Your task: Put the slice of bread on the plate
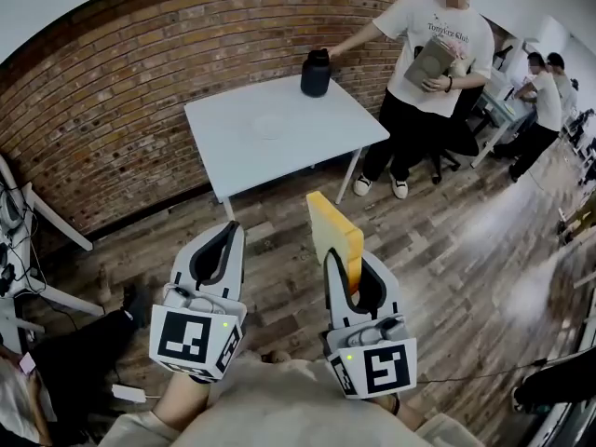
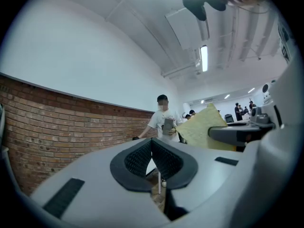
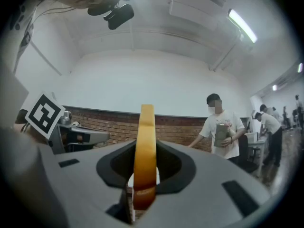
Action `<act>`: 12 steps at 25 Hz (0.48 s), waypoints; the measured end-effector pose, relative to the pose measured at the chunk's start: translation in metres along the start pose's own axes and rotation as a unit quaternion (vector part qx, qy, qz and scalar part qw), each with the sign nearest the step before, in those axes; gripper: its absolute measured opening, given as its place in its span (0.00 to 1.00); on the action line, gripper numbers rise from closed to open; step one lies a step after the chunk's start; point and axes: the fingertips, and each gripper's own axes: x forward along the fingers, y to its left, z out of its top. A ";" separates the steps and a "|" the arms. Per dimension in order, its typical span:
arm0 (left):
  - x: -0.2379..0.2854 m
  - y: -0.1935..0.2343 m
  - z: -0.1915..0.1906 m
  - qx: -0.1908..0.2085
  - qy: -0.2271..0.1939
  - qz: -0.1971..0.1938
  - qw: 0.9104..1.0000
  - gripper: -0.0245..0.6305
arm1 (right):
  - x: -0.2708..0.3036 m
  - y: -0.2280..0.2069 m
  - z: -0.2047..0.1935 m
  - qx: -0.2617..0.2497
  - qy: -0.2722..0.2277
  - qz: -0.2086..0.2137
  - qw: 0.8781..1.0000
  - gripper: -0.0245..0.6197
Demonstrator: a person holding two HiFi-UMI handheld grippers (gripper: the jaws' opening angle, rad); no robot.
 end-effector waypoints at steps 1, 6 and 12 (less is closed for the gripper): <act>0.001 0.002 -0.002 -0.002 0.001 0.006 1.000 0.05 | 0.000 -0.004 -0.002 -0.001 0.000 -0.001 1.000 0.18; 0.007 0.003 -0.010 -0.010 0.014 0.018 1.000 0.05 | 0.006 -0.019 -0.010 0.008 0.011 0.002 1.000 0.18; 0.028 0.011 -0.011 -0.012 0.006 0.016 1.000 0.05 | 0.023 -0.027 -0.017 0.007 0.008 0.000 1.000 0.18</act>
